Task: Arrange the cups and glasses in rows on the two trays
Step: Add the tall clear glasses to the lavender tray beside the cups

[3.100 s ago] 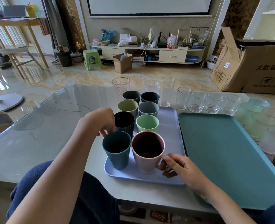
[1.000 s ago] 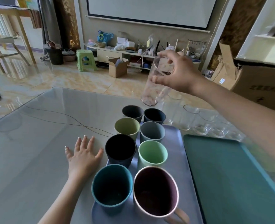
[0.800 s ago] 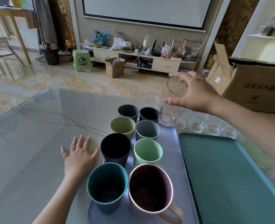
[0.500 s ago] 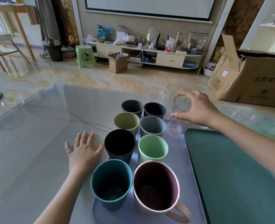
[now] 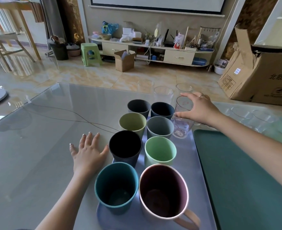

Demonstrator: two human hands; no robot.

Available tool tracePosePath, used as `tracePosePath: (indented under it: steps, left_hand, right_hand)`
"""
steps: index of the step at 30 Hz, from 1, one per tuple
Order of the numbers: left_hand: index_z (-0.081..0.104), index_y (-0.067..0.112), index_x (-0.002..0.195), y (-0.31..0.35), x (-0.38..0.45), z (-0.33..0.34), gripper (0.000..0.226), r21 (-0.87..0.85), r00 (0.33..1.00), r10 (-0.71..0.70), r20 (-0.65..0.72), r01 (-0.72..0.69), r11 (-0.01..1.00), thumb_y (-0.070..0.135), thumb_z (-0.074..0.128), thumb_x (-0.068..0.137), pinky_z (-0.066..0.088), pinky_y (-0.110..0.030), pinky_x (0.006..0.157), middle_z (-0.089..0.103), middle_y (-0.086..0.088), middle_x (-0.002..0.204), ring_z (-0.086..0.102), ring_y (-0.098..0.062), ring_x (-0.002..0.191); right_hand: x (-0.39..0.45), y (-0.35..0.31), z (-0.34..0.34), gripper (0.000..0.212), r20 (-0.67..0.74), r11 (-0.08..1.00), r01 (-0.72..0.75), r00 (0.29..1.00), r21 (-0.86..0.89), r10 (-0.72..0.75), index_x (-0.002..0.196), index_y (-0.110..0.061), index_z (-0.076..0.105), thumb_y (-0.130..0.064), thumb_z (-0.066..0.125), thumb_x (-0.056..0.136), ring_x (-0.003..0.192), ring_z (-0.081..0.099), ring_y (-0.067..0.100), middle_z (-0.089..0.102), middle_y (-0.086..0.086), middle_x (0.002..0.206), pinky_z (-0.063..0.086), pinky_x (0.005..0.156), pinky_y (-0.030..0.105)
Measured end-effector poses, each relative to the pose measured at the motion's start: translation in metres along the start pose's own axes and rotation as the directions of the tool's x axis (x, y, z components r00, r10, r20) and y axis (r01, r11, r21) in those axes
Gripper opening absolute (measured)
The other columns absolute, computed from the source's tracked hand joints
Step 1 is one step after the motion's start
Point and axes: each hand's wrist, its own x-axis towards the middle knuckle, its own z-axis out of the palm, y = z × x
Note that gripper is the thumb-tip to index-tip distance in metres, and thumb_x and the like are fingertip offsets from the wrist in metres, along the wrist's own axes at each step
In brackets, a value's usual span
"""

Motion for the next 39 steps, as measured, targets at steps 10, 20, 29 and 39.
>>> tracePosePath:
  steps: [10,20,29,39]
  left_hand:
    - [0.054,0.02,0.125,0.013,0.016,-0.024,0.033,-0.377,0.994,-0.031,-0.107,-0.012,0.926,0.03,0.041,0.096,0.021,-0.05,0.113,0.052,-0.009,0.136,0.042,-0.029,0.129]
    - [0.042,0.018,0.134,0.157,0.141,-0.103,0.06,-0.466,0.926,0.351,-0.135,-0.372,0.802,0.042,0.063,0.084,0.037,-0.037,0.1,0.04,-0.011,0.141,0.041,-0.026,0.127]
    - [0.038,0.028,0.136,0.193,0.181,-0.074,0.078,-0.414,0.879,0.382,0.284,-0.247,0.876,0.021,0.081,0.071,0.052,-0.038,0.079,0.042,-0.013,0.137,0.05,-0.026,0.105]
    - [0.05,0.019,0.131,0.202,0.158,-0.131,0.078,-0.629,0.951,0.291,-0.105,-0.29,0.721,0.016,0.085,0.062,0.05,-0.024,0.071,0.054,0.004,0.11,0.052,-0.013,0.097]
  right_hand:
    - [0.009,-0.002,-0.028,0.06,-0.029,1.0,0.009,1.0,-0.017,-0.009,0.136,-0.03,0.042,-0.065,0.038,0.087,0.137,0.023,0.03,0.033,0.008,0.147,0.029,0.106,0.047]
    - [0.093,-0.012,-0.041,0.083,0.265,0.996,-0.021,0.963,-0.089,0.044,0.146,-0.024,0.023,-0.052,0.064,0.079,0.139,0.028,0.032,0.026,0.01,0.154,0.03,0.11,0.044]
    - [0.115,0.005,-0.031,0.06,0.342,0.994,0.087,0.938,-0.06,-0.062,0.128,-0.017,0.047,-0.034,0.075,0.078,0.097,0.05,0.021,0.05,0.007,0.118,0.043,0.059,0.022]
    - [0.101,0.006,-0.038,0.052,0.022,0.99,0.044,0.999,0.135,-0.047,0.115,-0.023,0.056,-0.026,0.078,0.069,0.09,0.048,0.019,0.049,0.0,0.1,0.04,0.073,0.027]
